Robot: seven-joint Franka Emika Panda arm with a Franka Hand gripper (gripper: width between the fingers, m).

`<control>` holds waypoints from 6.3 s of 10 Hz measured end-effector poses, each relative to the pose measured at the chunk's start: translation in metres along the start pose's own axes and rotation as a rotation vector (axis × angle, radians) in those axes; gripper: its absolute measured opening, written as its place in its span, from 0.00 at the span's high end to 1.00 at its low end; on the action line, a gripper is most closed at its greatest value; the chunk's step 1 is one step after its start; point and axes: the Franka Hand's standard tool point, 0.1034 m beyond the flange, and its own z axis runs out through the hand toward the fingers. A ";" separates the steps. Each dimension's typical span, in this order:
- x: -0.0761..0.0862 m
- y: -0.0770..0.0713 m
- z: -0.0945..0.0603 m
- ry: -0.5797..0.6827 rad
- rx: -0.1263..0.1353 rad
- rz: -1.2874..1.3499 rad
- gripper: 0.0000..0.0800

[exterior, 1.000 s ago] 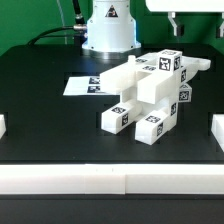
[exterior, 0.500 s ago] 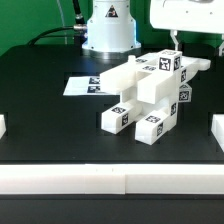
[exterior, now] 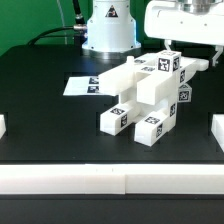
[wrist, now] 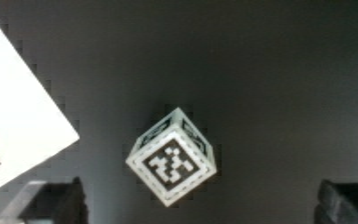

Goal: Assemble chair

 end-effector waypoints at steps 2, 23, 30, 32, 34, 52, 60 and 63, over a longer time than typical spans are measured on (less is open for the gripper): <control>0.016 0.007 -0.004 0.007 0.003 -0.037 0.19; 0.031 -0.002 -0.003 0.091 0.019 -0.452 0.19; 0.020 0.007 0.023 0.132 0.005 -0.510 0.19; 0.011 0.008 0.037 0.123 -0.012 -0.521 0.19; 0.008 0.008 0.045 0.122 -0.021 -0.530 0.19; 0.007 0.015 -0.028 0.036 0.031 -0.492 0.64; 0.083 0.043 -0.073 0.065 0.047 -0.615 0.64; 0.124 0.050 -0.078 0.058 0.040 -0.699 0.64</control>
Offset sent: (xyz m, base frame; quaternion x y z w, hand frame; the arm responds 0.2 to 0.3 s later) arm 0.0184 -0.0202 0.0032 -0.0107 0.0002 -0.0368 0.9993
